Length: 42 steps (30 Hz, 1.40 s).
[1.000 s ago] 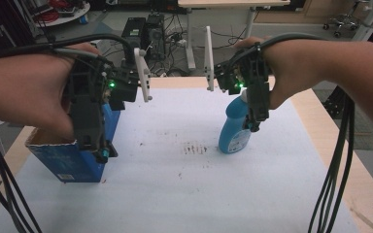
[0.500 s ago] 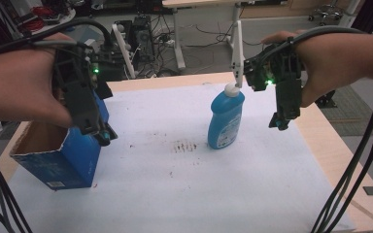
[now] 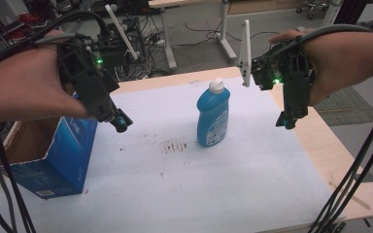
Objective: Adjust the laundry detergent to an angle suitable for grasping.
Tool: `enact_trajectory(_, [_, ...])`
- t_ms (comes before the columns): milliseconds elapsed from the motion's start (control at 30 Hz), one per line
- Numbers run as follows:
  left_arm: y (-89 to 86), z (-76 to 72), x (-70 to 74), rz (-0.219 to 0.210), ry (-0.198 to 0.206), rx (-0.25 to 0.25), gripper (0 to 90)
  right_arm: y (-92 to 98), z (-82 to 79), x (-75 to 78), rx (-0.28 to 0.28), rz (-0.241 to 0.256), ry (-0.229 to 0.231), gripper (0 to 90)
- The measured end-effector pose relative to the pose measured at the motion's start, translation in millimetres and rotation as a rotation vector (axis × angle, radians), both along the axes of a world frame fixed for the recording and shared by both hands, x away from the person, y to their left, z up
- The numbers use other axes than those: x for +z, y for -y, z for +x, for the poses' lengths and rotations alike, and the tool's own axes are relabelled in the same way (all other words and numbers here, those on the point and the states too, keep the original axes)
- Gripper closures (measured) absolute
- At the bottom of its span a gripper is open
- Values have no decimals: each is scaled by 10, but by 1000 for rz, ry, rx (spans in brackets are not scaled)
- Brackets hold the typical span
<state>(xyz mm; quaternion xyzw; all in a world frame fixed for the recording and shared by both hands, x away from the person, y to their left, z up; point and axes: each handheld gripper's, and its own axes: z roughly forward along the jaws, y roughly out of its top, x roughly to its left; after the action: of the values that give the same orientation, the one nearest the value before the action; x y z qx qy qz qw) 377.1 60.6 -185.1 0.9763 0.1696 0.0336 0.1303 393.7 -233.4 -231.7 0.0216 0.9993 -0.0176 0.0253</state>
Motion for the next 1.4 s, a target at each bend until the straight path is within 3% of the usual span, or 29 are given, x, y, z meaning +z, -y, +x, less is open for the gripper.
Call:
enact_trajectory(300, [165,88,-50,-98,14,43,17,110,-35,-42,-5,8,2,26])
enact_trajectory(467, [272,129,-130,-118,9,42,17,143,-48,-59,-15,9,1,26])
enact_trajectory(633, [394,209,-224,-179,33,45,17,179,-50,-82,-22,13,-2,26])
enact_trajectory(833, [470,300,-309,-216,51,60,17,178,-58,-93,-25,5,-7,26])
enact_trajectory(1200, [710,487,-507,-278,37,90,17,158,-56,-119,-22,4,-7,26])
enact_trajectory(1400, [807,565,-576,-318,55,108,17,166,-39,-146,-25,3,-13,26])
